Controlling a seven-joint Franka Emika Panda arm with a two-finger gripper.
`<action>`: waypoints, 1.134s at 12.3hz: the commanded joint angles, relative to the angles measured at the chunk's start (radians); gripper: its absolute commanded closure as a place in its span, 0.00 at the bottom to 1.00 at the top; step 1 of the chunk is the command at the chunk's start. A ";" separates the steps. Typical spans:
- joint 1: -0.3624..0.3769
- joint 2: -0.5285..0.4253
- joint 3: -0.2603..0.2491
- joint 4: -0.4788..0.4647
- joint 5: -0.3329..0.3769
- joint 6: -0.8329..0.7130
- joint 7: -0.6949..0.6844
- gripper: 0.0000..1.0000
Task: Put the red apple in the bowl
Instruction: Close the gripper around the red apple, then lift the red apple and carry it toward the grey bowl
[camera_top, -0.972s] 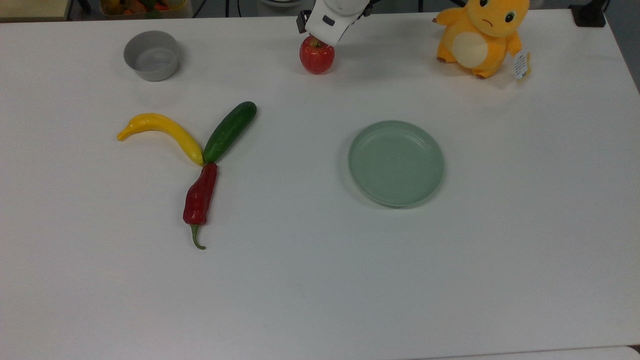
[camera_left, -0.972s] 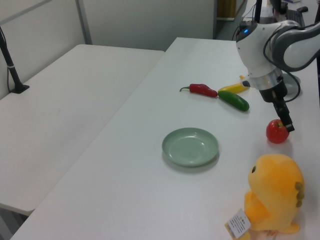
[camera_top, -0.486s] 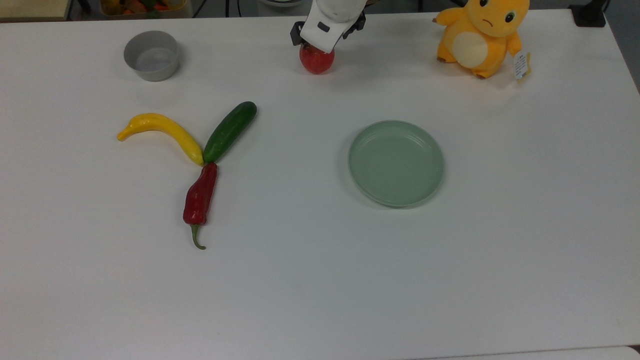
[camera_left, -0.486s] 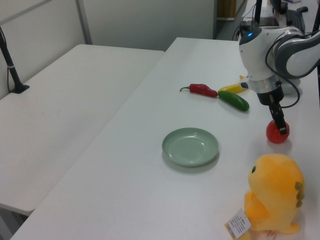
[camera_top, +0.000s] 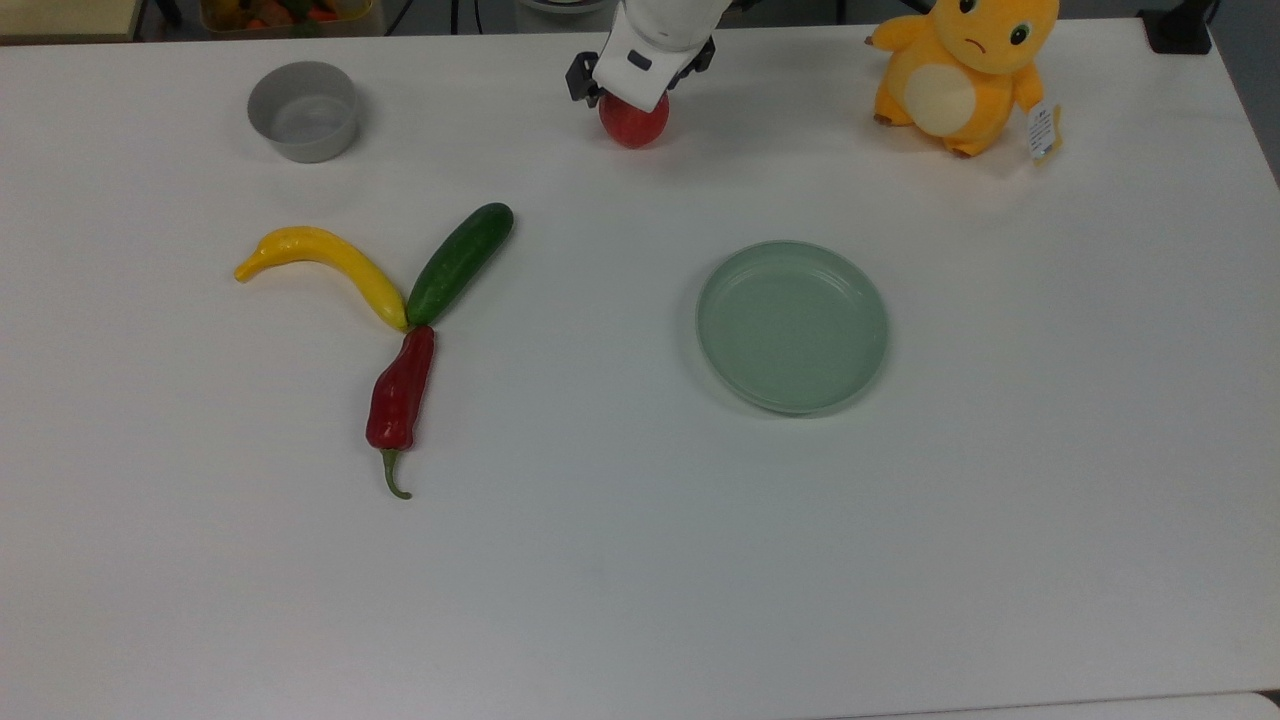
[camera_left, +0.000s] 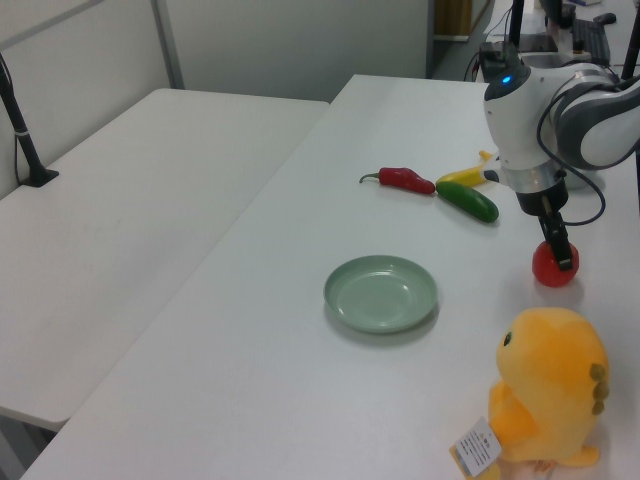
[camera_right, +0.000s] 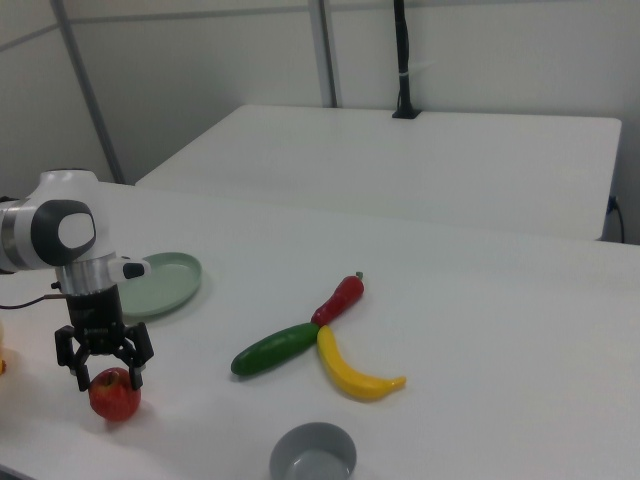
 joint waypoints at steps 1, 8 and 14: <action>-0.008 -0.024 0.011 -0.053 -0.018 0.061 0.017 0.00; -0.026 -0.025 0.011 -0.047 -0.017 0.055 0.020 0.71; -0.032 -0.047 0.012 0.049 -0.014 -0.087 0.020 0.75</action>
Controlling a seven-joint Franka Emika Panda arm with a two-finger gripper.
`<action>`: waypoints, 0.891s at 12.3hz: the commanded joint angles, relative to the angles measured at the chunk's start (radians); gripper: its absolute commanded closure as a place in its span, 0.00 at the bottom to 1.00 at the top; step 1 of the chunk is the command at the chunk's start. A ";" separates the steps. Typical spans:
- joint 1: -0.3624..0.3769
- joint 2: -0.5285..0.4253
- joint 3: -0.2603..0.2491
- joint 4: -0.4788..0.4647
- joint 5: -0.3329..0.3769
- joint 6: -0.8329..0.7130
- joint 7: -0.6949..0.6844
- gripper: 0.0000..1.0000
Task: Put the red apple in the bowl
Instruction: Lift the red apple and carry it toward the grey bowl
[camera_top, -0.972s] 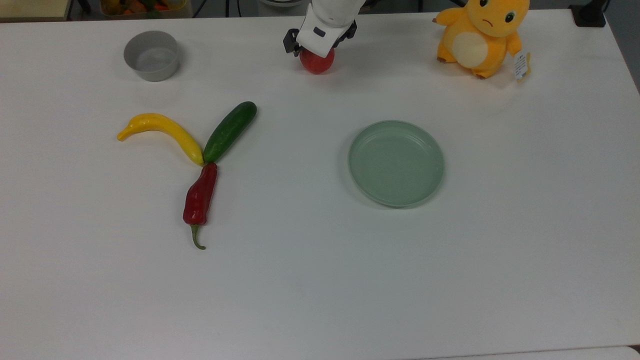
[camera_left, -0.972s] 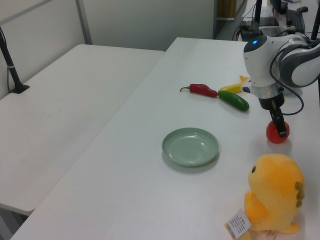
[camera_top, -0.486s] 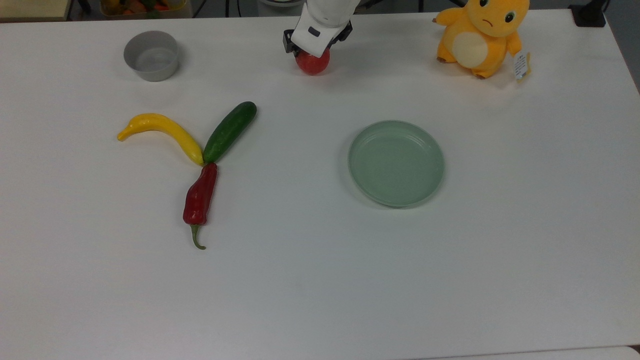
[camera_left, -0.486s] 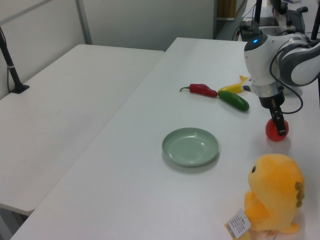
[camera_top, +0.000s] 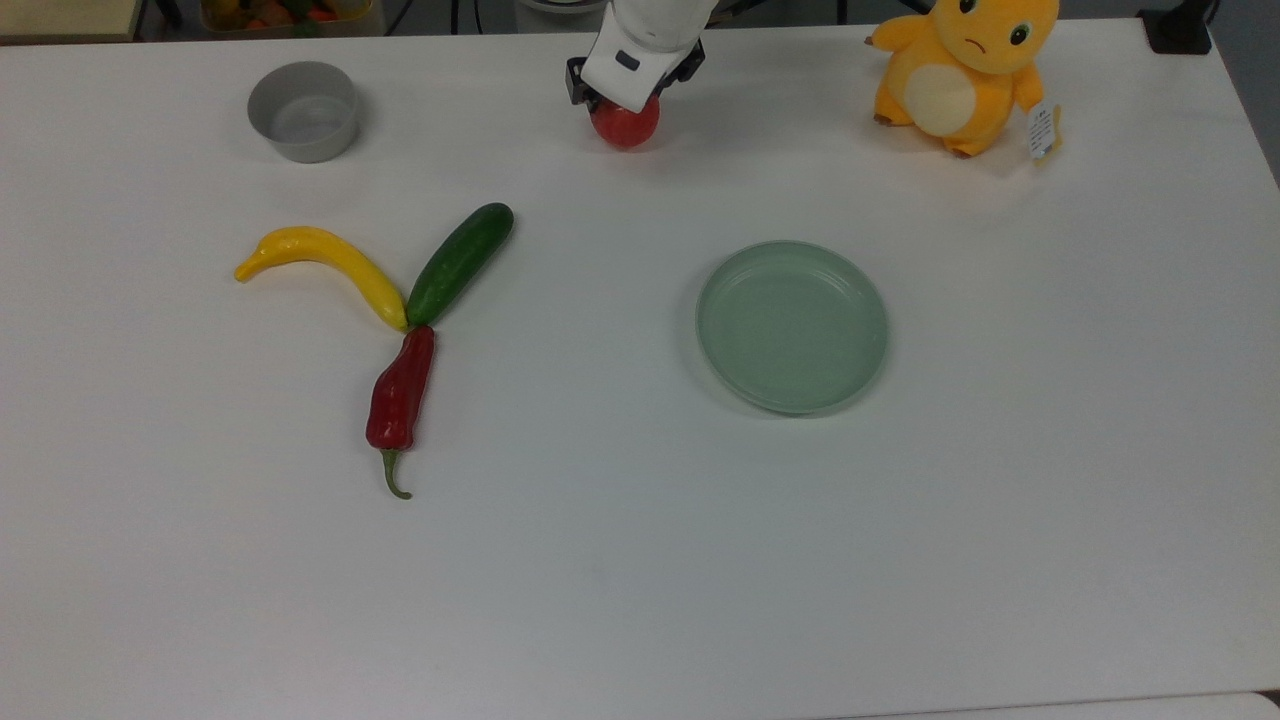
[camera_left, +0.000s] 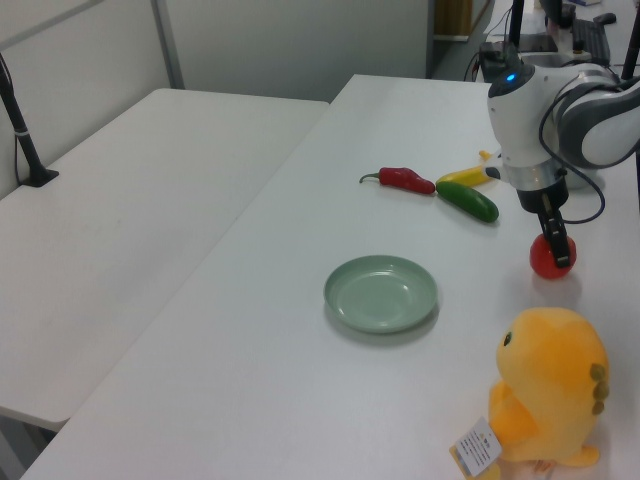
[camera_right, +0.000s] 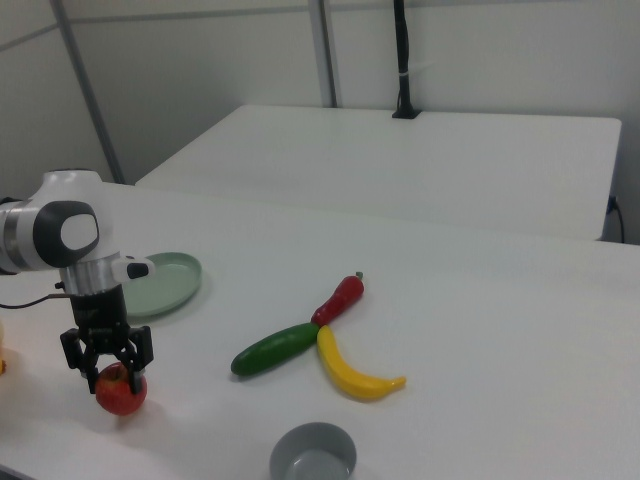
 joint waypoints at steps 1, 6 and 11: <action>-0.018 -0.037 0.012 0.087 -0.012 -0.130 0.019 0.75; -0.085 -0.066 -0.009 0.231 -0.012 -0.304 -0.010 0.74; -0.147 -0.112 -0.135 0.306 -0.019 -0.384 -0.174 0.71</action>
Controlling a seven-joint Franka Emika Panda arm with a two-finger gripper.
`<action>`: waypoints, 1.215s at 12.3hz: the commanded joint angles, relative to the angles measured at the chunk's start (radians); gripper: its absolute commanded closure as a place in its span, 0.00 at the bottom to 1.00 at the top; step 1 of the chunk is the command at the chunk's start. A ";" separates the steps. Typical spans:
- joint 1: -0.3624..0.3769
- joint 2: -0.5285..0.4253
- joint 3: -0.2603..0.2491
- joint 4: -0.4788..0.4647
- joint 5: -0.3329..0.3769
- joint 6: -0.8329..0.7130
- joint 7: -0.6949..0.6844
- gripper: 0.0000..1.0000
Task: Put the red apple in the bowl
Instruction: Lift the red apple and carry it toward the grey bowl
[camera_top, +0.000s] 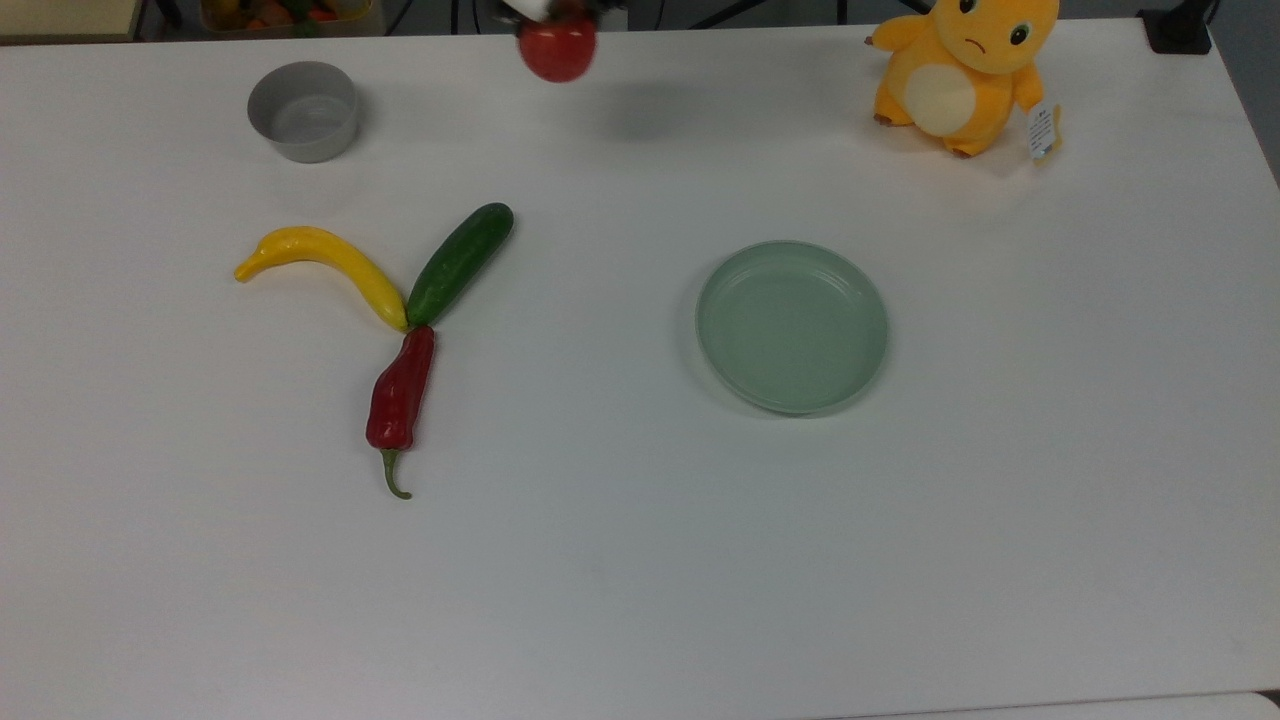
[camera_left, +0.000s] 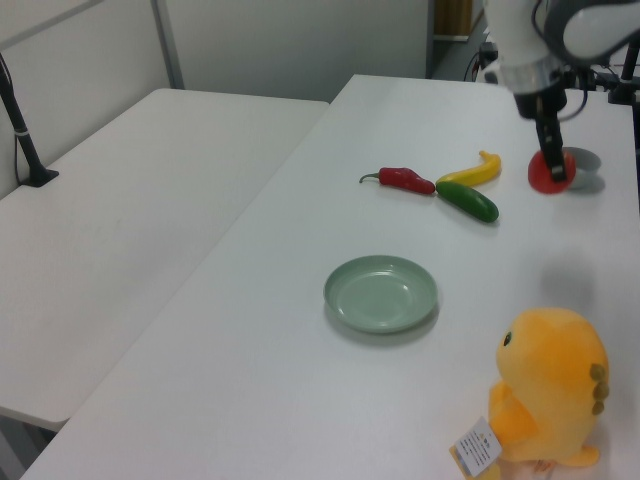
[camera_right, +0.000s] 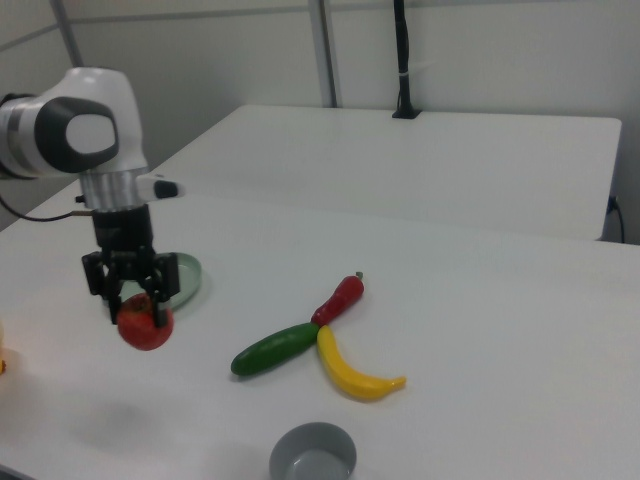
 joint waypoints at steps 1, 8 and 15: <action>-0.017 -0.029 -0.141 0.050 -0.019 -0.049 -0.144 0.71; -0.073 -0.018 -0.485 0.001 -0.054 0.156 -0.515 0.66; -0.075 0.068 -0.527 -0.146 -0.066 0.432 -0.543 0.66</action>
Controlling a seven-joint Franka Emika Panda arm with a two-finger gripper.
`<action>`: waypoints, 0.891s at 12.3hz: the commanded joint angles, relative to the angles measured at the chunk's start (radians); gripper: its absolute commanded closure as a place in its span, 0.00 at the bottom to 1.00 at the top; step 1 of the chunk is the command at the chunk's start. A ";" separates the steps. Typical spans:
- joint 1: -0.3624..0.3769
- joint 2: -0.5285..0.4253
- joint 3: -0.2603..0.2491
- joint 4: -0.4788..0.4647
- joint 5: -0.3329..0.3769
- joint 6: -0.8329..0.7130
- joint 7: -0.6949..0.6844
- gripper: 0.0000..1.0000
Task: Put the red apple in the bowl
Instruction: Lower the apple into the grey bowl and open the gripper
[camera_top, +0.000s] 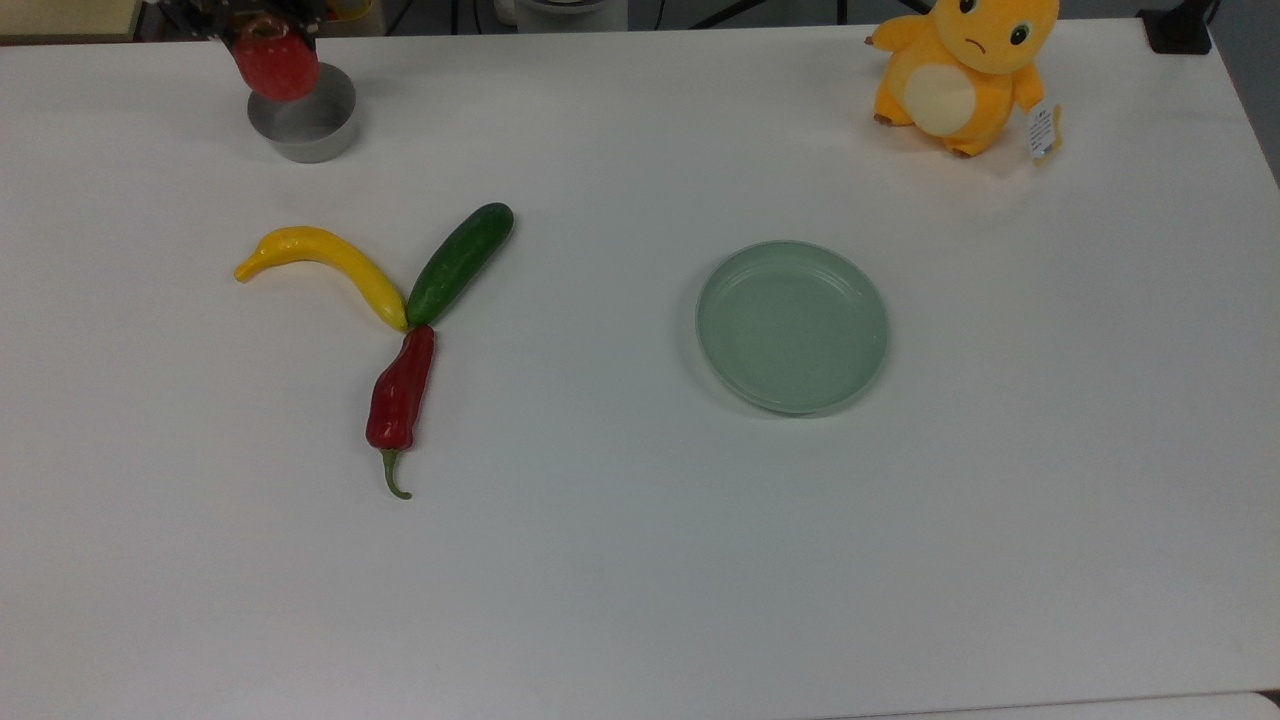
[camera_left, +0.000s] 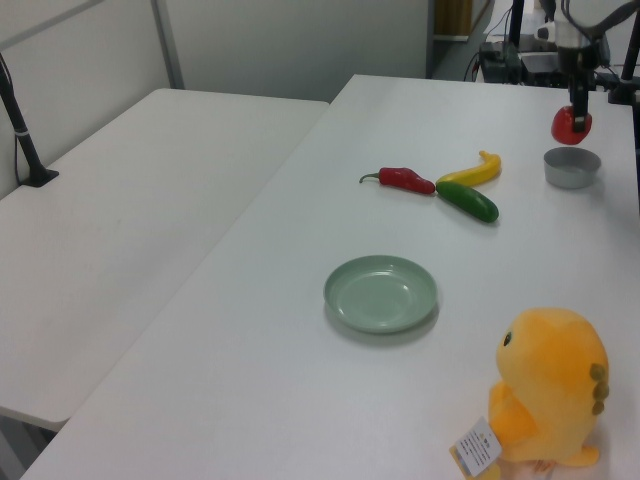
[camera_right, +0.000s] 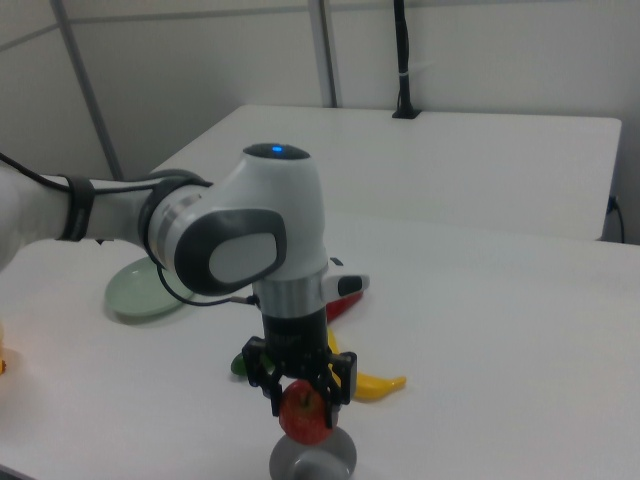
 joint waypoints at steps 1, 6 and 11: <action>0.013 0.020 -0.003 -0.057 -0.032 0.078 -0.013 0.66; 0.004 0.056 -0.003 -0.132 -0.054 0.166 -0.006 0.64; 0.003 0.065 -0.003 -0.132 -0.058 0.170 -0.003 0.53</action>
